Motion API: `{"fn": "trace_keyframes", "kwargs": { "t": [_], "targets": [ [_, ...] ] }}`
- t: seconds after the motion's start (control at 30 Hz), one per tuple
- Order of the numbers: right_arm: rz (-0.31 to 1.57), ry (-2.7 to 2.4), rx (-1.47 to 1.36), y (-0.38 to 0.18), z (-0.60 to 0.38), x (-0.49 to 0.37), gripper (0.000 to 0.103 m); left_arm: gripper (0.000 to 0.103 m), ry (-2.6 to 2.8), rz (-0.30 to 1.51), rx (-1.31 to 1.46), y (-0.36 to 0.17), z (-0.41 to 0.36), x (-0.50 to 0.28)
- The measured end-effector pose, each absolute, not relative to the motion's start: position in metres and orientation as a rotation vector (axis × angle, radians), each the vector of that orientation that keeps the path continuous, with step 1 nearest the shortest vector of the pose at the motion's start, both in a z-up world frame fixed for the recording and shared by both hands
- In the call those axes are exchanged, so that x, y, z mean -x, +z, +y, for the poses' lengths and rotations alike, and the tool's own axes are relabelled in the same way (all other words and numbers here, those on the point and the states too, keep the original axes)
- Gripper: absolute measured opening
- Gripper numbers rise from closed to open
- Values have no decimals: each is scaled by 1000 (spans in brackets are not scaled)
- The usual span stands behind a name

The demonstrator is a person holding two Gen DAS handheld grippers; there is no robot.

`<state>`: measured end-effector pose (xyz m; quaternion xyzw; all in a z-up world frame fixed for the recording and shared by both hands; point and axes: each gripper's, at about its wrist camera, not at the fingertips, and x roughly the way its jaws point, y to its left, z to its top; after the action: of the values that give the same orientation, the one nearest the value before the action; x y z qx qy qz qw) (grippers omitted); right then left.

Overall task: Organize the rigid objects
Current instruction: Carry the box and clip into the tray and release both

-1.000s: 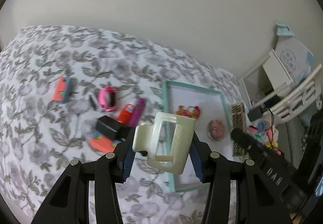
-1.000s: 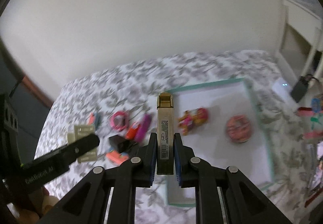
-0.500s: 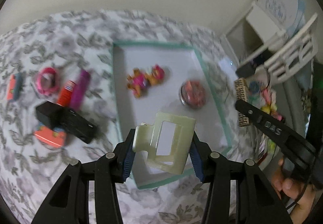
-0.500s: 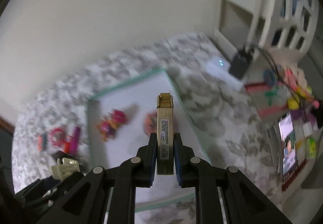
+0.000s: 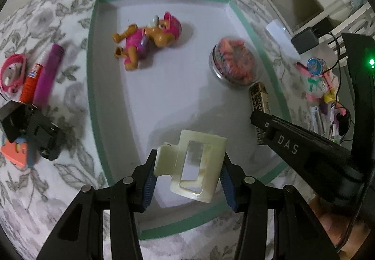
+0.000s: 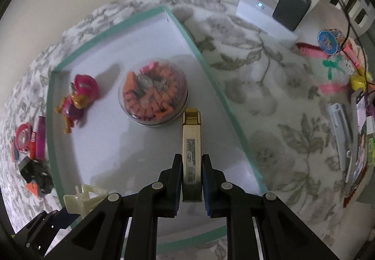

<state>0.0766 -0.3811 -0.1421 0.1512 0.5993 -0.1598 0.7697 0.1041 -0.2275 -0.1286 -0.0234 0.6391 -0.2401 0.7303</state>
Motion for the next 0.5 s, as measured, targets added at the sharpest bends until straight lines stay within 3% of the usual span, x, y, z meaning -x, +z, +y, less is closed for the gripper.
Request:
{"fn": "trace_keyframes", "kwargs": {
  "t": [0.4, 0.5],
  "targets": [
    [1320, -362, -276, -148, -371, -73, 18, 51, -514, 1435, 26, -136, -227, -103],
    [1329, -365, -269, -147, -368, -75, 28, 51, -503, 1443, 23, -137, -230, -105]
  ]
}}
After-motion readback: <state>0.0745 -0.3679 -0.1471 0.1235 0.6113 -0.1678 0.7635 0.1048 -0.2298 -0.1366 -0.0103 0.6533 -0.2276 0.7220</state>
